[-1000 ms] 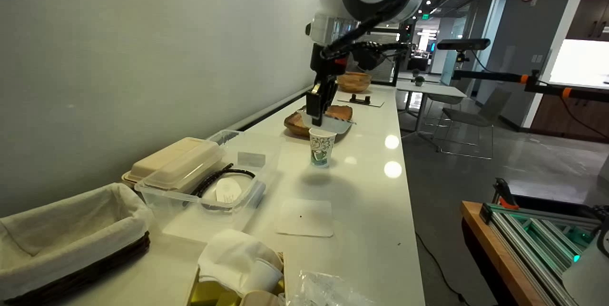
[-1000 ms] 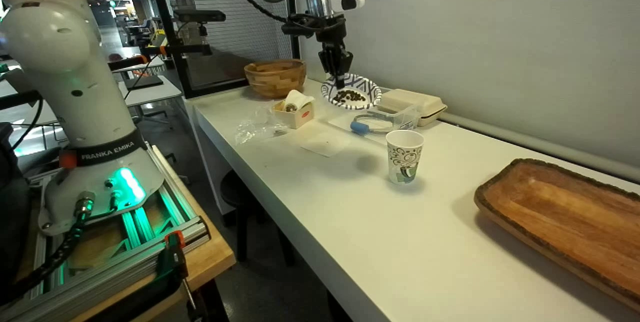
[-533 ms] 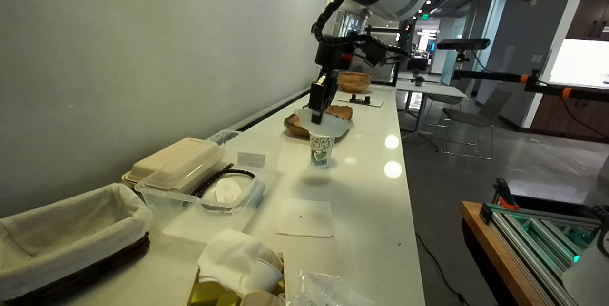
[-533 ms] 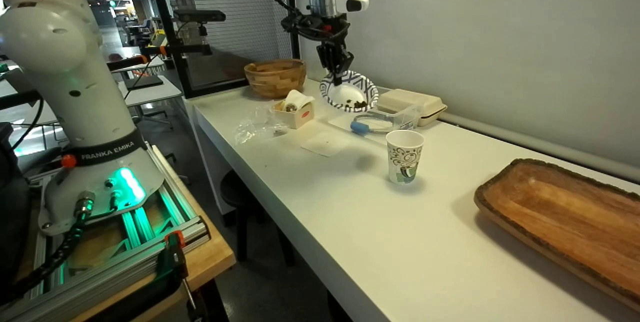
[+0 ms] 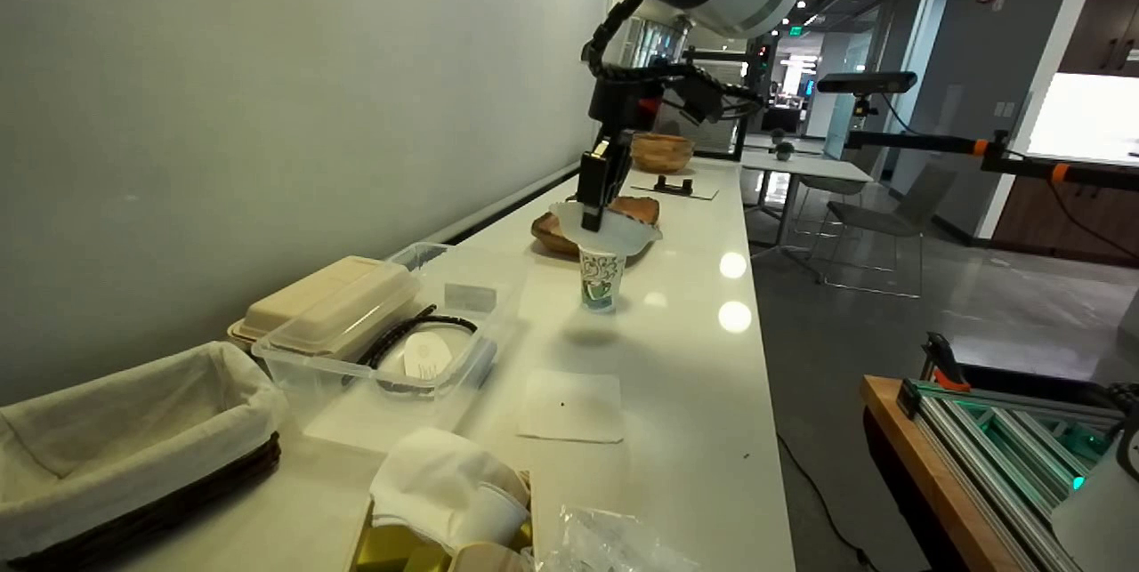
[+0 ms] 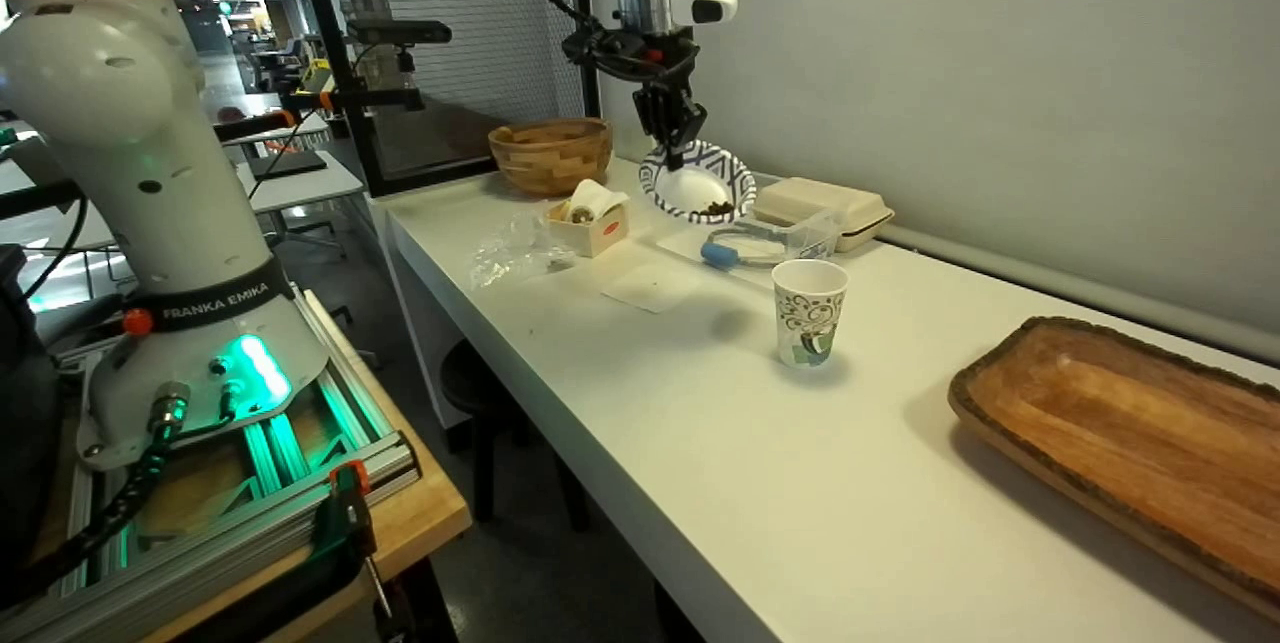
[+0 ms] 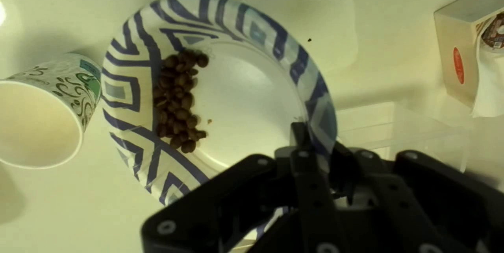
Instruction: Pour the contents in the bowl into the coffee cup.
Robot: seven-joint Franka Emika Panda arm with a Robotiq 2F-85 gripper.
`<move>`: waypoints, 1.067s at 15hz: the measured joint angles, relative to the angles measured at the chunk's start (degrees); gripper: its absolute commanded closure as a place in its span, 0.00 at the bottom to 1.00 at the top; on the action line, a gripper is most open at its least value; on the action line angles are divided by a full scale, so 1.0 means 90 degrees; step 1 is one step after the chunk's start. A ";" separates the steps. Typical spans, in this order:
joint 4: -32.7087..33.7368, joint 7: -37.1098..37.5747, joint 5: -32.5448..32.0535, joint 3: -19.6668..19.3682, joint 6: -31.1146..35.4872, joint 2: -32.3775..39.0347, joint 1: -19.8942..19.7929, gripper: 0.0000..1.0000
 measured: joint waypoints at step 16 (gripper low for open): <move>0.0398 -0.0674 0.0015 -0.0128 -0.0727 0.0000 -0.0399 0.98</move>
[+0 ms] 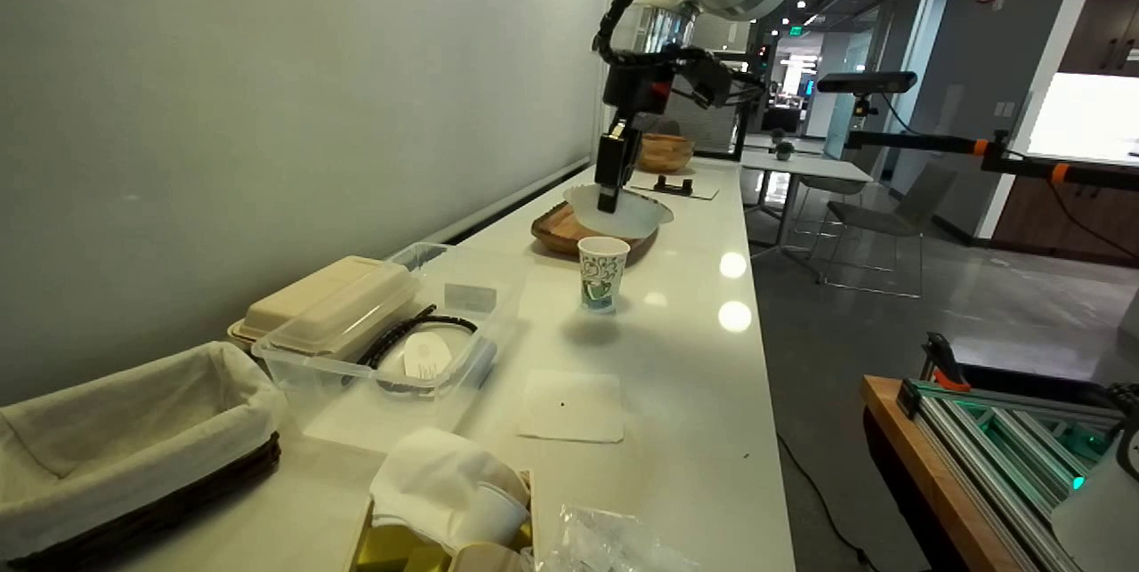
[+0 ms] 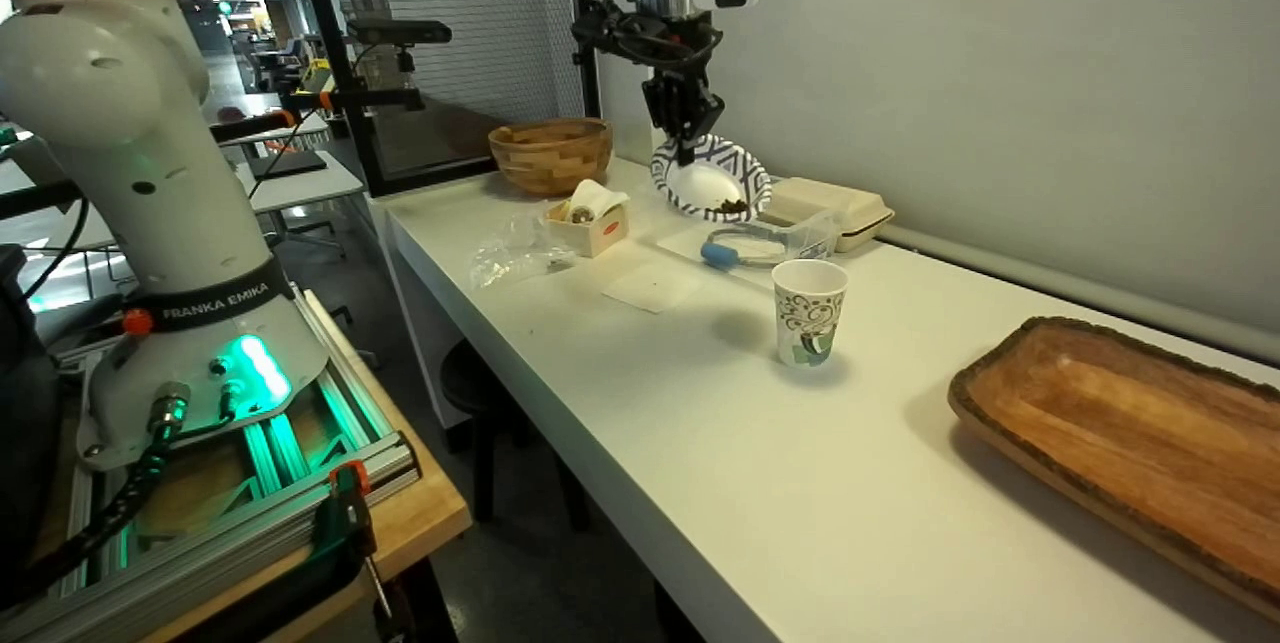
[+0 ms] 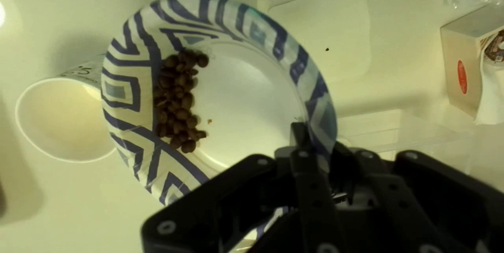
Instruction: Pour the contents in the bowl into the coffee cup.
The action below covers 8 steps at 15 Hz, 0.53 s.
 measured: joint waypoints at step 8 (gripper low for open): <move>0.0653 -0.1215 0.0321 -0.0244 -0.1084 0.0137 -0.0374 0.98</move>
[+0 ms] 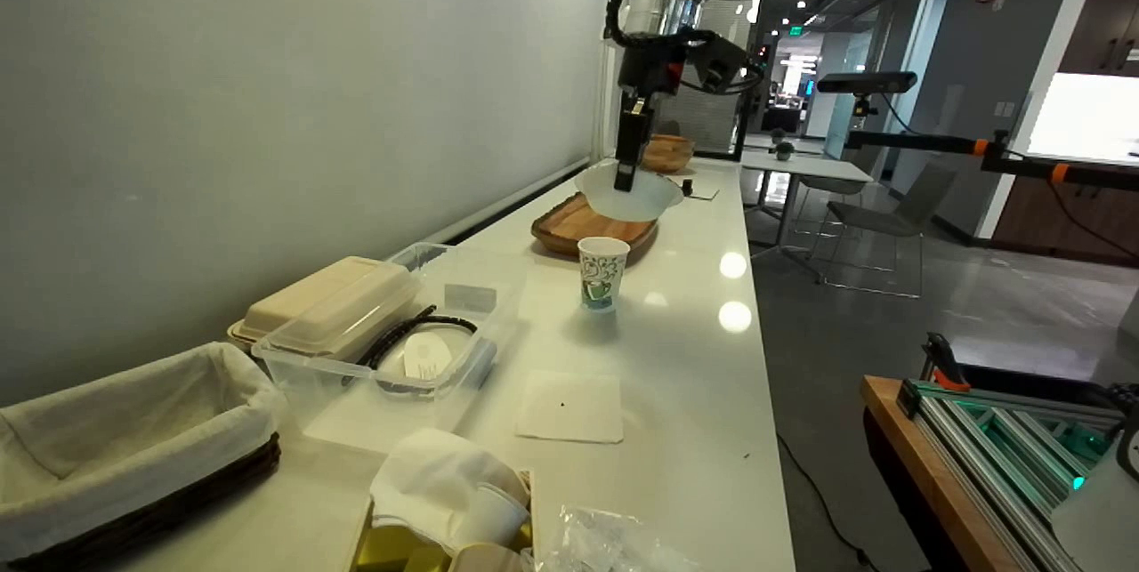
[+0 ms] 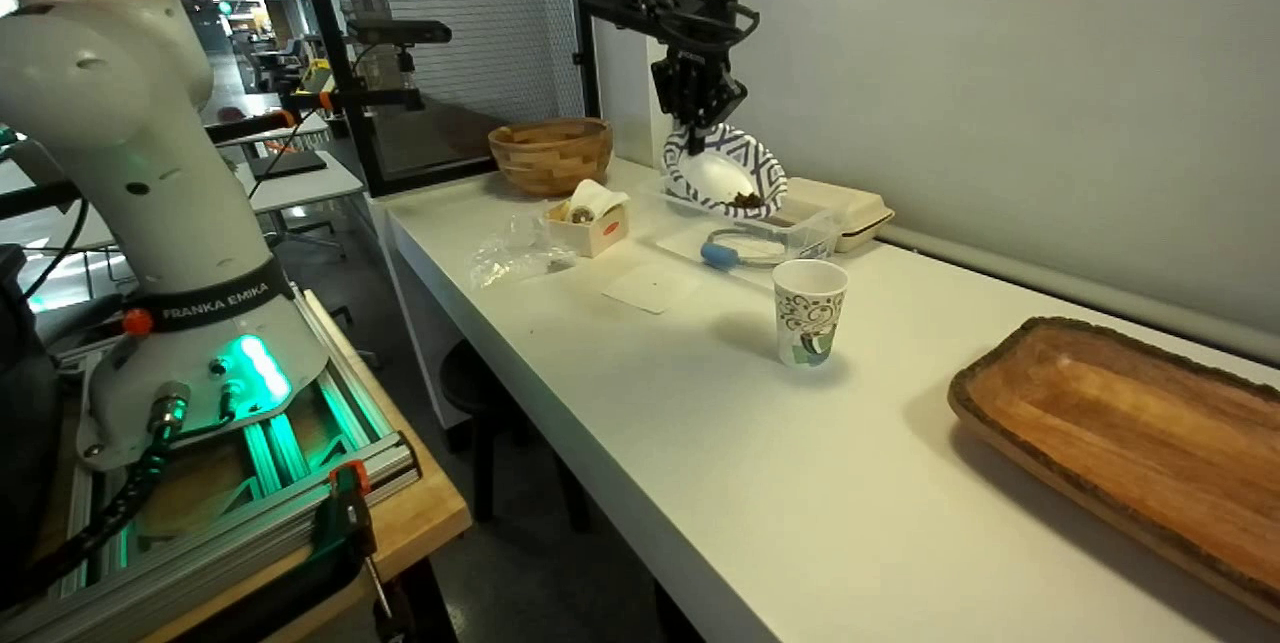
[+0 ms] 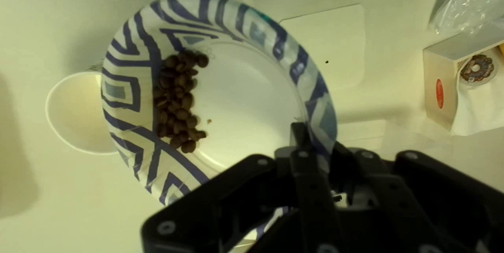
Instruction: Pour the contents in the bowl into the coffee cup.
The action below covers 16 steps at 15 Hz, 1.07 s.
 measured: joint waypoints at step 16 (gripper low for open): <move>0.1812 -0.1492 0.0780 0.0046 -0.1918 0.1530 -0.0734 0.98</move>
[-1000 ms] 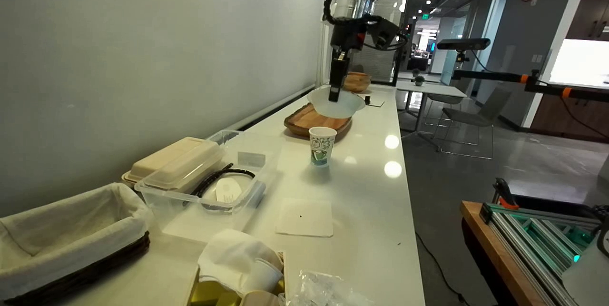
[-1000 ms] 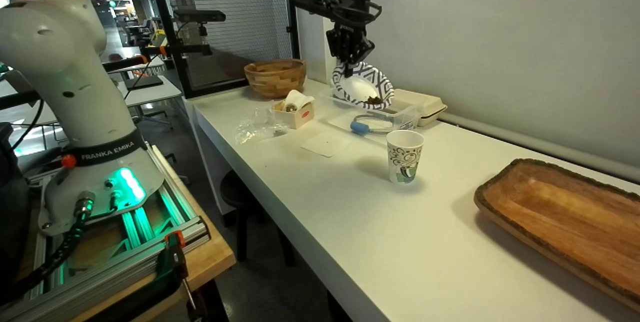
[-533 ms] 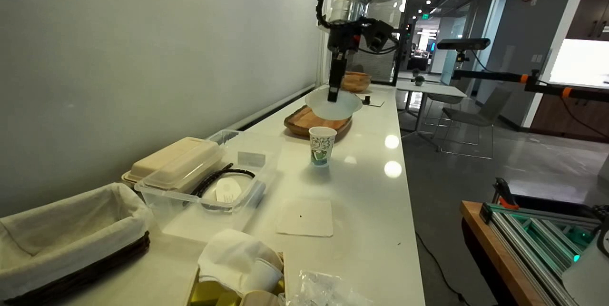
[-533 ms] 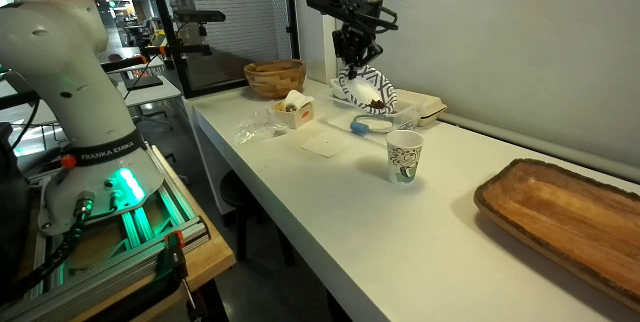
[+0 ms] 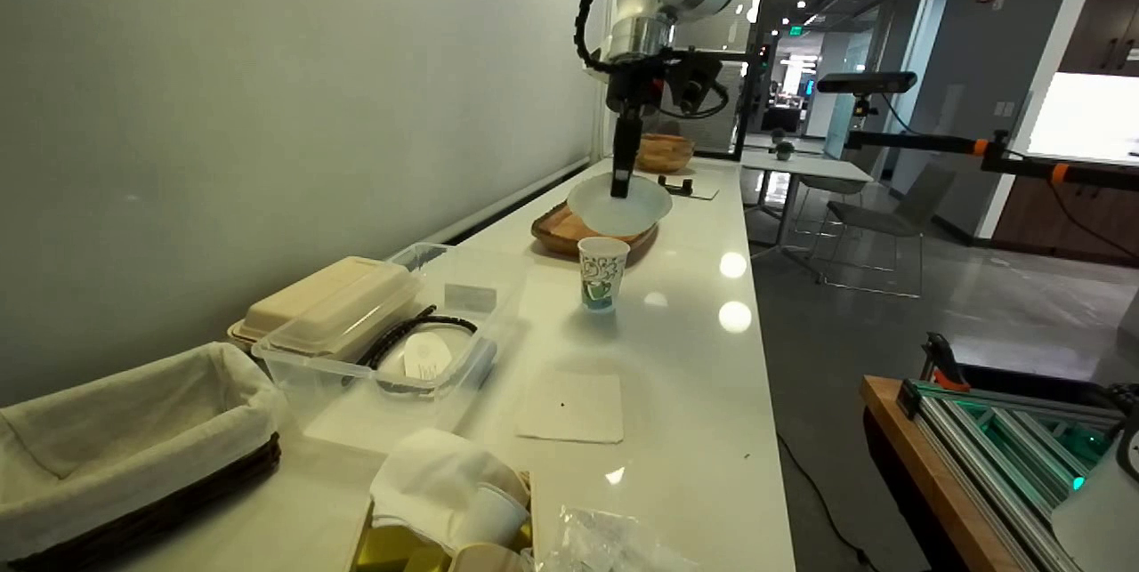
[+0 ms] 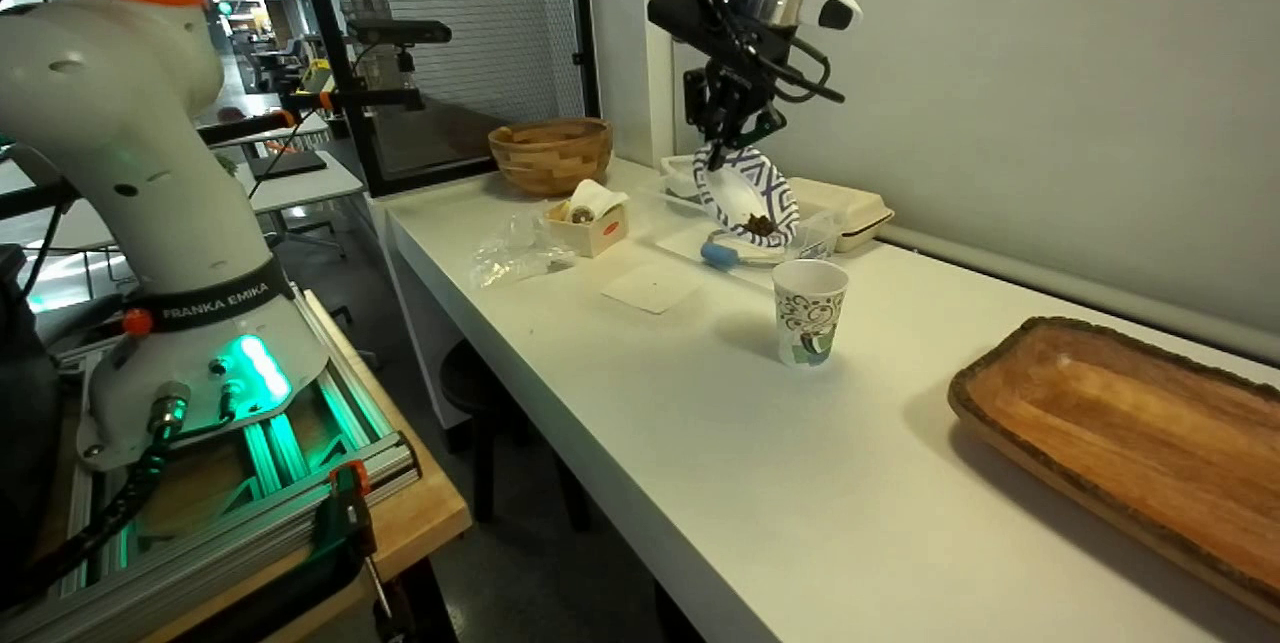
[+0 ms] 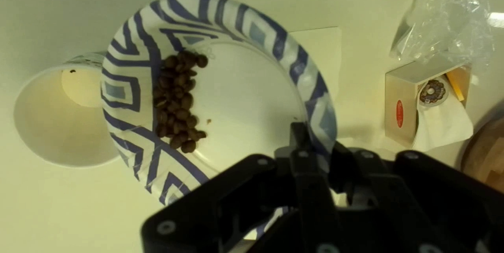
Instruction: Pour the contents in the bowl into the coffee cup.
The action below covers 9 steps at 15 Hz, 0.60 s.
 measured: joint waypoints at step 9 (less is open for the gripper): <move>0.0917 -0.0573 0.0318 0.0206 -0.0466 0.0762 -0.0596 0.98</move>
